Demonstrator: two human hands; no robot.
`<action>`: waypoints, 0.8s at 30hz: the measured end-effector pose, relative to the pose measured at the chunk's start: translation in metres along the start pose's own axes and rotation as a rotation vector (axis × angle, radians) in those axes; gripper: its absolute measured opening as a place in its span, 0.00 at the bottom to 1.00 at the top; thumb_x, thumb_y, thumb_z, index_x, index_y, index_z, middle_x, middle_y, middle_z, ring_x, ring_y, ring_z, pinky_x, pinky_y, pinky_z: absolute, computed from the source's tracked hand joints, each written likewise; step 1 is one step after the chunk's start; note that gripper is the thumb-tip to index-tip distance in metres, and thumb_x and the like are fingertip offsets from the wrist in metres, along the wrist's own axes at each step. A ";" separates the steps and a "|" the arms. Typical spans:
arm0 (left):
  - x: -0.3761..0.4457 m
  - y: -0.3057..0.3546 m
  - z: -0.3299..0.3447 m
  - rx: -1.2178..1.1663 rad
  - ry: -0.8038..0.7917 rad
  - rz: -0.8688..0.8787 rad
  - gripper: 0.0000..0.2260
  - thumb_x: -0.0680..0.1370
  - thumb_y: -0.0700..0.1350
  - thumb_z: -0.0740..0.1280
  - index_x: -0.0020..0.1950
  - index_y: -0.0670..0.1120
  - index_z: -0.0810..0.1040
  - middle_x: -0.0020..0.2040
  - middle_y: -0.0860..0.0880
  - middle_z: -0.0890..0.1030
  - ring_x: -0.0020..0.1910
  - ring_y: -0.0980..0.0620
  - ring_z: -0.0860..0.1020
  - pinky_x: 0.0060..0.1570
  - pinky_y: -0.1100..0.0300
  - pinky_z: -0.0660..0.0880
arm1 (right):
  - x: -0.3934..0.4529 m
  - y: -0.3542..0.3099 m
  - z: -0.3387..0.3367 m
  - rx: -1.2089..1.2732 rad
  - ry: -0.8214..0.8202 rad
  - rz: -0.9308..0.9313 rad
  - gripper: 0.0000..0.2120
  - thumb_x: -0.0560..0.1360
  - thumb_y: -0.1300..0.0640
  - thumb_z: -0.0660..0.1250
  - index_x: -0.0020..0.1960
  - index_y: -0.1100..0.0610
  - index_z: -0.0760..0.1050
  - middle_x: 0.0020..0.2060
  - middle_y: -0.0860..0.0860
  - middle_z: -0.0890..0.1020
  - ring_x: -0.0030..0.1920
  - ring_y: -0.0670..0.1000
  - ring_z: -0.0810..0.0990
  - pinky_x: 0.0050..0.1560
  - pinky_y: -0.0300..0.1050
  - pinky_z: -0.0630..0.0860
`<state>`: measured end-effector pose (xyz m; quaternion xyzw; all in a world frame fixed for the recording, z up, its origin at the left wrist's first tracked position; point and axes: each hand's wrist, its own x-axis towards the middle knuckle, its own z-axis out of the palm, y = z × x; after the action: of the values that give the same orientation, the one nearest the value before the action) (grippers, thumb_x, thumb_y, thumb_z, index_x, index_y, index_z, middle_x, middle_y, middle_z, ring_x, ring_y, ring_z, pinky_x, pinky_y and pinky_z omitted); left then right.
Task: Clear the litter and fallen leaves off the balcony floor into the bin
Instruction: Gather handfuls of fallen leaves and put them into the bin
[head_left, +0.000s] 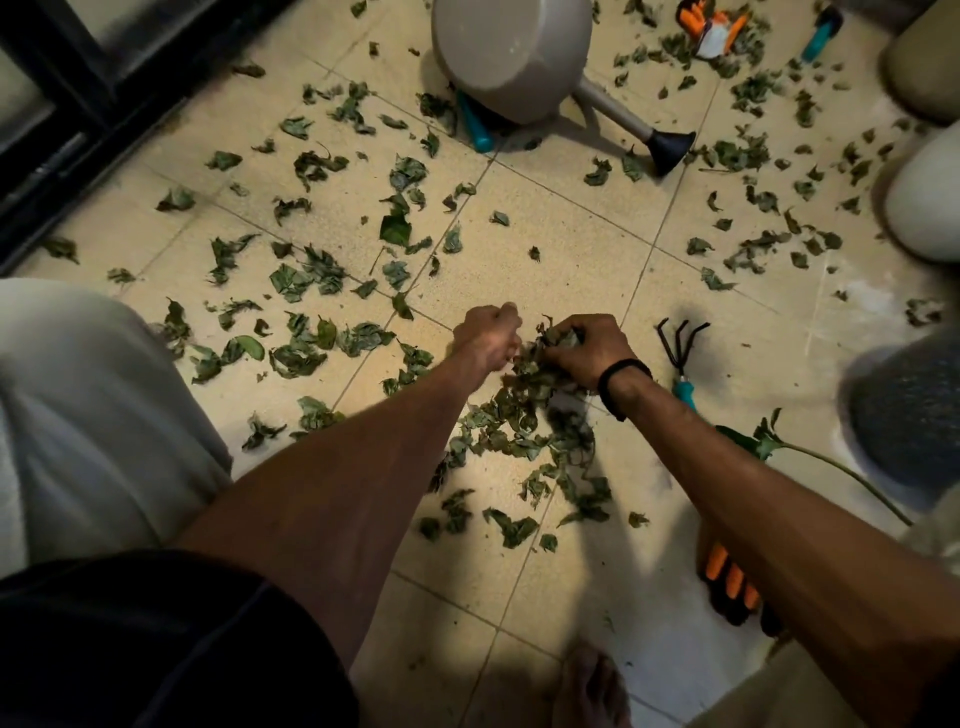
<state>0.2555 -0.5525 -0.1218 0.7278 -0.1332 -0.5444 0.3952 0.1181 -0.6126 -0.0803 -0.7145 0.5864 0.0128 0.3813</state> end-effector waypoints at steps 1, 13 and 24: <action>-0.006 0.003 0.000 -0.089 -0.108 -0.102 0.19 0.85 0.56 0.57 0.56 0.44 0.81 0.49 0.43 0.84 0.45 0.47 0.80 0.45 0.52 0.79 | -0.002 -0.008 -0.003 -0.008 -0.039 -0.025 0.09 0.70 0.59 0.78 0.45 0.48 0.82 0.48 0.52 0.85 0.48 0.53 0.84 0.53 0.52 0.83; -0.022 -0.008 -0.021 -0.723 -0.512 -0.412 0.23 0.82 0.53 0.60 0.65 0.35 0.75 0.55 0.35 0.82 0.54 0.37 0.82 0.58 0.40 0.79 | -0.035 -0.085 -0.024 -0.453 -0.246 -0.158 0.29 0.74 0.46 0.75 0.71 0.52 0.71 0.66 0.53 0.76 0.57 0.53 0.78 0.48 0.44 0.74; -0.016 -0.018 -0.035 -0.792 -0.571 -0.302 0.16 0.83 0.49 0.59 0.59 0.40 0.80 0.55 0.37 0.82 0.60 0.37 0.81 0.64 0.35 0.75 | -0.048 -0.008 -0.060 -0.011 -0.094 0.300 0.10 0.78 0.57 0.72 0.56 0.61 0.78 0.48 0.61 0.84 0.42 0.58 0.87 0.44 0.58 0.86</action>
<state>0.2765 -0.5164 -0.1204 0.3555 0.0873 -0.7814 0.5054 0.0840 -0.6063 -0.0115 -0.6194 0.6681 0.1063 0.3984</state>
